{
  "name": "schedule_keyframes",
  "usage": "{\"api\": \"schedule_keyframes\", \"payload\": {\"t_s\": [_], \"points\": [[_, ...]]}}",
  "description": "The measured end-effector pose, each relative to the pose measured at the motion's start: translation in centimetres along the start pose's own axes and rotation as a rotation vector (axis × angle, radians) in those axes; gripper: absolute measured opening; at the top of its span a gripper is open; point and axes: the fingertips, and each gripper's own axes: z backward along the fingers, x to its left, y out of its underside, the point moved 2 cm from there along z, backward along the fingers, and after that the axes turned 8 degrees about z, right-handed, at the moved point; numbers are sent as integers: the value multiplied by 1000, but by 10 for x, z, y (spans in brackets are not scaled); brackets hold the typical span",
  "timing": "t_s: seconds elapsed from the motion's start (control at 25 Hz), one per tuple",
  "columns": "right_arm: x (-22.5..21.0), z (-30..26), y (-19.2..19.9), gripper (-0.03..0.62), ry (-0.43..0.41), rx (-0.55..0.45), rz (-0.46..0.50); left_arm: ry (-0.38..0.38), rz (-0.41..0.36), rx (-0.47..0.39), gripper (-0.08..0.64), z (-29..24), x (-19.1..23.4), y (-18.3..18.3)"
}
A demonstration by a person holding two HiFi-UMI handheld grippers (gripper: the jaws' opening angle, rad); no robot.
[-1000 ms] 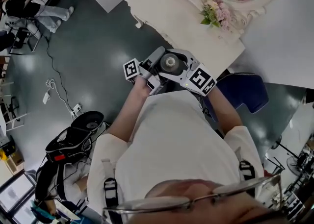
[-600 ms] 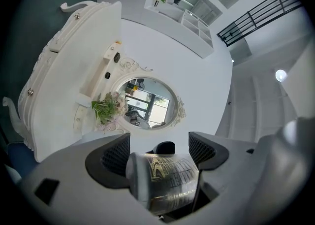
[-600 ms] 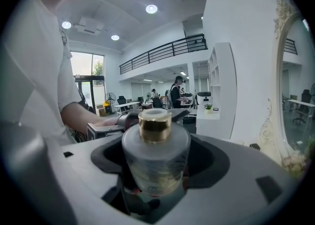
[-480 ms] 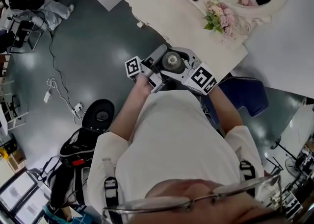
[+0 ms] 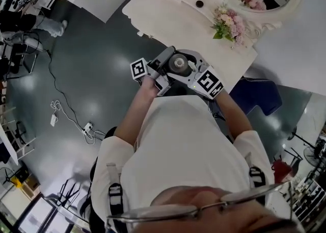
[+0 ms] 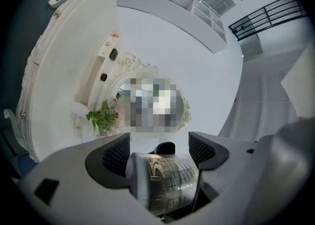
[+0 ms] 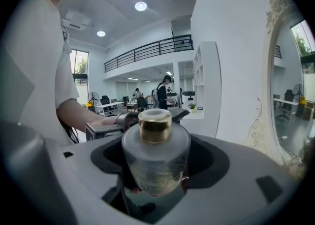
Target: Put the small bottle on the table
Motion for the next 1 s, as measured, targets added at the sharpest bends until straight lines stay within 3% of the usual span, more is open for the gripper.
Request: {"api": "schedule_keyframes", "payload": {"t_s": [0.68, 1.0], "points": [[-81, -81, 32, 345, 176, 89, -141, -122, 113, 130, 374, -5, 17, -107], [-122, -98, 50, 345, 259, 94, -183, -189, 105, 136, 374, -5, 30, -148]]}}
